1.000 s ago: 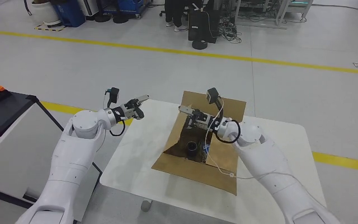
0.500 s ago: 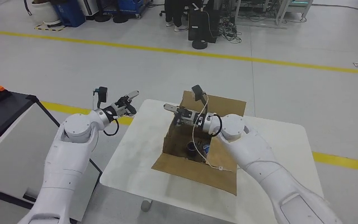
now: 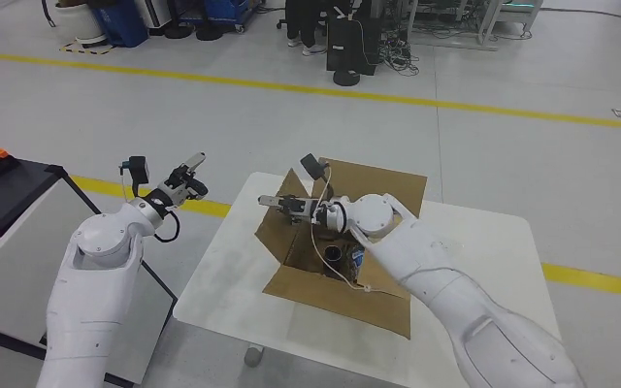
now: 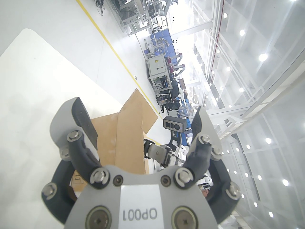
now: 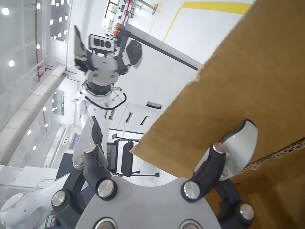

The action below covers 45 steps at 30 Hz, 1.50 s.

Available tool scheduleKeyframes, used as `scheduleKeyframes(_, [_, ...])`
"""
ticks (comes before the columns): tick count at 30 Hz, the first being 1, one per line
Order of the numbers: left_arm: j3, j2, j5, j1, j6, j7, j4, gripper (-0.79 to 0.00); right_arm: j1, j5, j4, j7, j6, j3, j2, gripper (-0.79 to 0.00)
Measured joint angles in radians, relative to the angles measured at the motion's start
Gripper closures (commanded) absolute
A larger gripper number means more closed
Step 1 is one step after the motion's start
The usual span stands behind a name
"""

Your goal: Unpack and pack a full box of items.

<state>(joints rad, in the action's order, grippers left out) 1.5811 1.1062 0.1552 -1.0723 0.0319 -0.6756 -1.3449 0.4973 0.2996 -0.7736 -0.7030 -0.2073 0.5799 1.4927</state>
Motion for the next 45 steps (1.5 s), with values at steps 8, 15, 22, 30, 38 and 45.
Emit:
scheduleKeyframes(8, [-0.001,0.0,0.0,0.001,0.0,-0.001,0.001,-0.785,-0.031,-0.068,0.073,0.023,0.065,-0.049,0.054,-0.785])
scheduleKeyframes(15, [-0.001,0.0,0.0,0.001,0.0,-0.001,0.001,-0.785,-0.047,-0.109,0.107,0.041,0.11,-0.06,0.083,-0.785])
scheduleKeyframes(22, [-0.001,0.0,0.0,0.001,0.0,-0.001,0.001,-0.785,-0.053,-0.1,0.086,0.019,0.058,-0.013,0.08,-0.785])
scheduleKeyframes(30, [-0.001,0.0,0.0,0.001,0.0,-0.001,0.001,-0.785,0.023,-0.113,-0.039,-0.091,-0.075,0.154,-0.019,-0.785])
scheduleKeyframes(38, [-0.001,0.0,0.0,0.001,0.0,-0.001,0.001,-0.785,0.283,-0.142,-0.363,-0.283,-0.064,0.498,-0.186,-0.785])
scheduleKeyframes(45, [-0.001,0.0,0.0,0.001,0.0,-0.001,0.001,-0.785,0.553,-0.135,-0.635,-0.379,0.01,0.811,-0.276,-0.785])
